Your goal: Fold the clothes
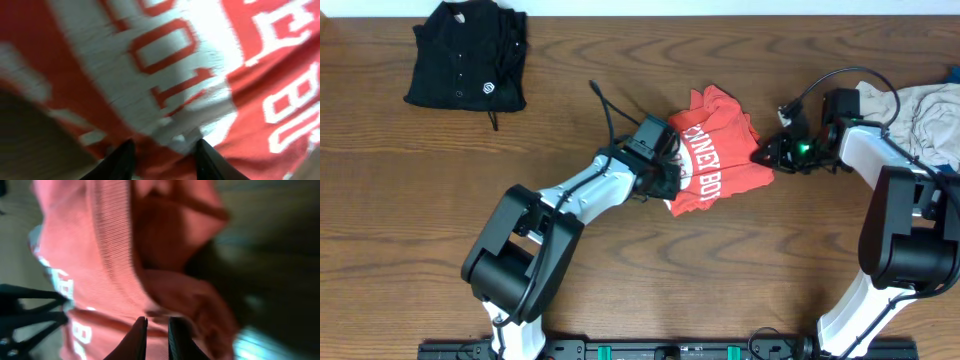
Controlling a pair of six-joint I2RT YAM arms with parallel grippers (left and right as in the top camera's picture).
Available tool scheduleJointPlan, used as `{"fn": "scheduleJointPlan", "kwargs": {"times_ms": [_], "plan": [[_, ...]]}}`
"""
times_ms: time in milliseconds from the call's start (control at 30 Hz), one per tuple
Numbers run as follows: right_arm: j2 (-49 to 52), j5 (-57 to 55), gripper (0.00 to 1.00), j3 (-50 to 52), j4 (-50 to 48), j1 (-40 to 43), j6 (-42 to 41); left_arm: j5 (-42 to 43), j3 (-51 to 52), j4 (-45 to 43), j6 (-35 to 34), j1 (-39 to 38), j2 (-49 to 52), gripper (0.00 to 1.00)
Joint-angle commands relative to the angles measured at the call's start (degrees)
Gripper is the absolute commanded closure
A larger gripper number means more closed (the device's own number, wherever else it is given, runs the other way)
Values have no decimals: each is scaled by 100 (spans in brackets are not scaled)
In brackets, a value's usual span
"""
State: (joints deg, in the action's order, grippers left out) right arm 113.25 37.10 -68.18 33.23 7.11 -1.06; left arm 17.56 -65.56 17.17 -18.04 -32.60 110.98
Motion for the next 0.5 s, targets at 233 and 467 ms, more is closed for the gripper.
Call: {"fn": "scheduleJointPlan", "kwargs": {"times_ms": [233, 467], "plan": [[-450, -1331, 84, -831, 605, 155, 59, -699, 157, 695, -70, 531, -323, 59], [-1189, -1248, 82, -942, 732, 144, -201, -802, 157, 1163, 39, 787, -1086, 58]]}}
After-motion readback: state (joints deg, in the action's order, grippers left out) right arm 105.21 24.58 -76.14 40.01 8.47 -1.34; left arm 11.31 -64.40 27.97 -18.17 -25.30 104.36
